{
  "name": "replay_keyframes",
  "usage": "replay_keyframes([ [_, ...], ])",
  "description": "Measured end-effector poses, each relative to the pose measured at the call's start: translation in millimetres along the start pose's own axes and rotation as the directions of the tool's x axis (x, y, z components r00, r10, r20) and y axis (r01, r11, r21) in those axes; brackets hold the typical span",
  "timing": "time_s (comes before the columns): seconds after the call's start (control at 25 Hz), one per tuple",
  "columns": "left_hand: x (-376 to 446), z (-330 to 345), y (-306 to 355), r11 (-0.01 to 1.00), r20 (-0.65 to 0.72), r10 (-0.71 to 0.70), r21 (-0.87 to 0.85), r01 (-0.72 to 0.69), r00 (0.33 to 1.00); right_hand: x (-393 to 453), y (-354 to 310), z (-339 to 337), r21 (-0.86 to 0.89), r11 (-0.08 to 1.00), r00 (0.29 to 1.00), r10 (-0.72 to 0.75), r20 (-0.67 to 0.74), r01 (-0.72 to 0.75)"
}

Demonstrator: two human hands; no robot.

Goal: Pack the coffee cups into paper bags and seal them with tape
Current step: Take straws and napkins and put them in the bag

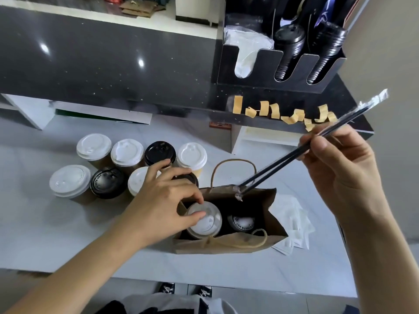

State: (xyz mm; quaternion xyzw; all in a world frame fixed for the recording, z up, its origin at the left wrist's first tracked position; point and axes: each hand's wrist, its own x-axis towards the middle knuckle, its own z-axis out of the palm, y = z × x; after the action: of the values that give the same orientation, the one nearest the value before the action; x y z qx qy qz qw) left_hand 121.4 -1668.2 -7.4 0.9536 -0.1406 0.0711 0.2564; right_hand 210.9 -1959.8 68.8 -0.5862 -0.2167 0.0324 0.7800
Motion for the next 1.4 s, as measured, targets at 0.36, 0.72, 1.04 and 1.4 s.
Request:
replay_keyframes([
  [0.36, -7.0, 7.6, -3.6, 0.993, 0.164, -0.082, 0.097, 0.067, 0.983, -21.4, 23.0, 25.4, -0.525, 0.851, 0.985, 0.096, 0.142, -0.008],
  [0.72, -5.3, 2.1, 5.7, 0.989, 0.255, -0.133, 0.098, 0.111, 0.958, -27.1, 66.1, 50.4, -0.845, 0.496, 0.928, 0.183, 0.325, 0.198],
  [1.04, -4.8, -3.8, 10.6, 0.989, 0.285, -0.147, 0.035, 0.142, 0.947, -15.9, 104.0, 61.9, -0.902, 0.089, 0.869, 0.244, 0.431, 0.423],
  [1.4, -3.7, -6.3, 9.1, 0.990, 0.291, -0.142, 0.030, 0.139, 0.946, -14.4, 117.0, 59.9, -0.954, 0.133, 0.872, 0.386, 0.301, 0.270],
])
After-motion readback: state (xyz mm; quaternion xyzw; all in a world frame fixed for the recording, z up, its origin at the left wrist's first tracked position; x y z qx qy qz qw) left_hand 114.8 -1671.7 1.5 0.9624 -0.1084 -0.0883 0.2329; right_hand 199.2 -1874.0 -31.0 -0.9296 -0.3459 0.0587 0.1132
